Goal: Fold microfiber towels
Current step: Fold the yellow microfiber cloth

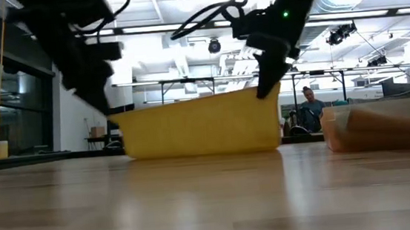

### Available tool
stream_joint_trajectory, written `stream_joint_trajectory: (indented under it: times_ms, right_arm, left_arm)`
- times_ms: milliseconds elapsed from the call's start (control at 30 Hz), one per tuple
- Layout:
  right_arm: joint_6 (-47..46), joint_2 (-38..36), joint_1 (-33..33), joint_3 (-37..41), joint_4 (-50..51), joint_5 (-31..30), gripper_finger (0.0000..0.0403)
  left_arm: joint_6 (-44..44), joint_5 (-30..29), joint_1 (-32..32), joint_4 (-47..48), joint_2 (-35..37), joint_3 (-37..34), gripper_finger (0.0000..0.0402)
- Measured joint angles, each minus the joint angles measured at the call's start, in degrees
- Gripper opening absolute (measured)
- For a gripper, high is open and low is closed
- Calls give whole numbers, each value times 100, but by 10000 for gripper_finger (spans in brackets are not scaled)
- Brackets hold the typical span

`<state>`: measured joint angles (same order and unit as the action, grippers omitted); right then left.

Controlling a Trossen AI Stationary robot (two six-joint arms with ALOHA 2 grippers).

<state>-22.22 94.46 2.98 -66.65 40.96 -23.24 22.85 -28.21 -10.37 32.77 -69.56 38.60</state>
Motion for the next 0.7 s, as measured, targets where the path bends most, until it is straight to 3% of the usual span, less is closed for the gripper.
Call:
stream_joint_trajectory:
  times_ms: [167, 300, 467, 700]
  right_arm:
    - [-513, 87, 585, 2, -15, 339, 0]
    - [-877, -4, 735, 2, 72, 231, 0]
    - [-1034, -11, 288, 2, 219, -294, 0]
    - [-767, -7, -642, 2, 188, -355, 0]
  left_arm:
    - [940, 187, 1068, 27, 0, -230, 0]
    - [1089, -193, 1505, -2, 0, -30, 0]
    - [558, -863, 1211, -243, 3, 262, 0]
    - [-37, -744, 106, -547, -83, 245, 0]
